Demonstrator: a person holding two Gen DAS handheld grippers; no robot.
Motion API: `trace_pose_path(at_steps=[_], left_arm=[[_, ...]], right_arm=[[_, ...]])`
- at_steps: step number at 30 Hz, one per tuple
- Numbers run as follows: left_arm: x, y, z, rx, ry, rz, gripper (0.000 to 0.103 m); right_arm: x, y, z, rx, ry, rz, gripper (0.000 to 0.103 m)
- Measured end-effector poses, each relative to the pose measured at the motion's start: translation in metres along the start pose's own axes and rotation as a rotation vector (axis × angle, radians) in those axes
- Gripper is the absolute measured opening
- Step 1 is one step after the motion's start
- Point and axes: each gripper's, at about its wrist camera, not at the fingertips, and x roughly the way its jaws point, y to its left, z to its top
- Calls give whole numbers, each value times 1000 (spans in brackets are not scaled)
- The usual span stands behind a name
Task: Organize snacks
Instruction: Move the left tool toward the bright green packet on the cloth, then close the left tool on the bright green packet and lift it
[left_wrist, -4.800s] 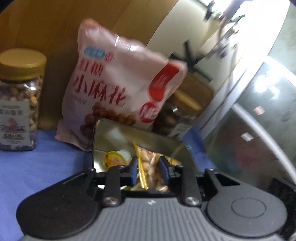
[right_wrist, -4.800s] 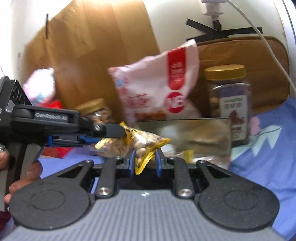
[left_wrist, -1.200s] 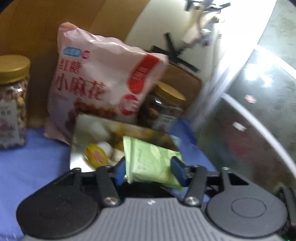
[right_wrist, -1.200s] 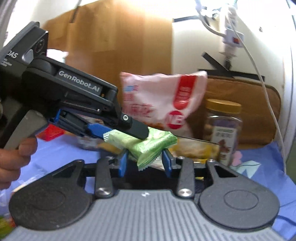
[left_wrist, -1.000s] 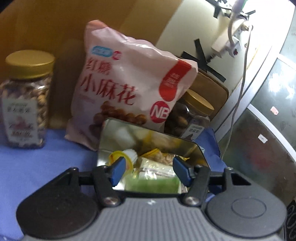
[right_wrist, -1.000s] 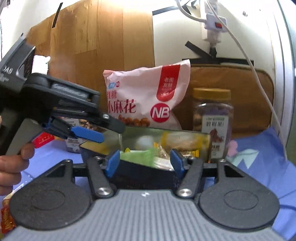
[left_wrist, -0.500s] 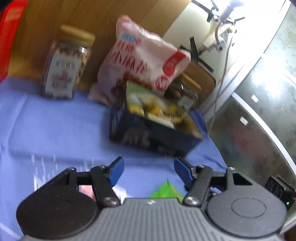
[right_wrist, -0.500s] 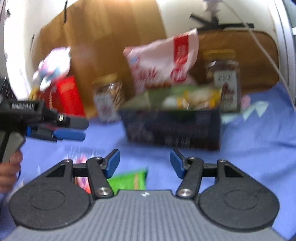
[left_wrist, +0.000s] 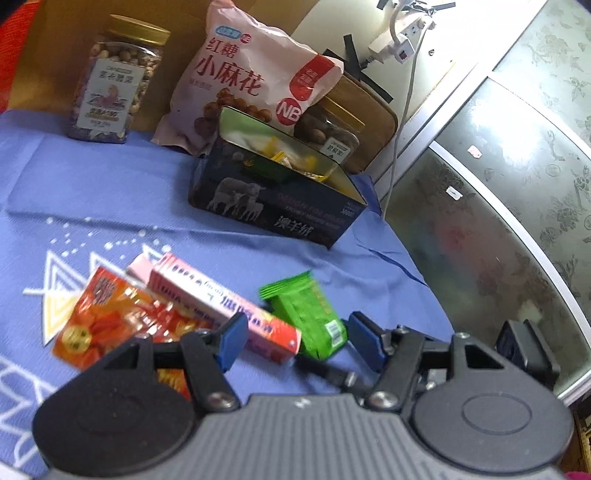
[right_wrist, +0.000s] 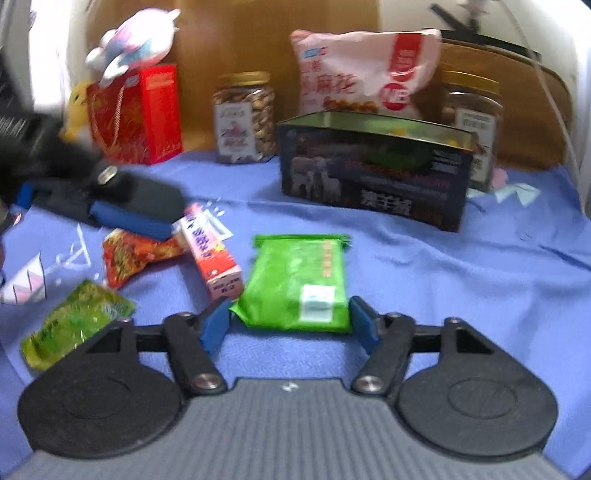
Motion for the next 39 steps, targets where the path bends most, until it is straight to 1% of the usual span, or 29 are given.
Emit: trace_pose_path(at_steps=[3,5,6,8,10,12,15,17,21,23,25,26,28,29,31,32,33,34,35,37,39], left_arm=[[-8,5,-3,-25,-8,-10,61],[-14,8,-6,-34,-17,-11,62],[-17,8,-7,-36,-22,-10,67],[-23,10,-9,-41,-38,-9,69],[-31,11,-12,-43,-54,-19,69],[-38,12,-13,-46,-73,-25,69],[-50,19,-13,-62,-104,-24,70],[-58,27,-13,-78,-125,-14,73],[-75,47,-19,-123,-149,29,73],[-85,57,-23,-148,-152,41,73],[-92,67,-27,-171,-150,34,78],[-96,70,-29,-179,-151,27,85],[-105,75,-35,-182,-168,22,87],[-109,77,-37,-181,-176,30,85],[-114,80,-42,-173,-191,77,73],[-115,83,-44,-166,-193,112,62],[-116,86,-45,-171,-186,129,55],[-116,92,-47,-192,-178,125,54],[-118,96,-49,-209,-177,116,54],[-123,100,-51,-214,-190,124,54],[-132,102,-50,-209,-216,131,58]], right_arm=[[-8,-14,0,126,-13,42,59],[-14,-18,-2,160,-21,29,59],[-17,-20,-2,176,-29,26,59],[-30,-27,-1,239,-74,46,59],[-46,-32,3,298,-145,93,59],[-57,-30,8,299,-189,142,59],[-60,-7,17,228,-185,207,59],[-51,14,18,172,-148,246,59],[-27,59,13,57,-57,313,59],[-20,81,13,-19,-33,345,59],[-15,104,15,-119,-32,371,59],[-14,115,15,-179,-39,375,59],[-12,136,14,-294,-53,382,59],[-10,145,14,-340,-55,388,59],[-6,156,12,-411,-71,377,61],[-5,160,11,-442,-84,367,62],[-4,163,10,-461,-91,360,64],[-3,165,9,-470,-95,351,69],[-2,166,8,-472,-96,339,71],[-2,165,8,-468,-96,313,71],[-5,162,6,-449,-86,303,72]])
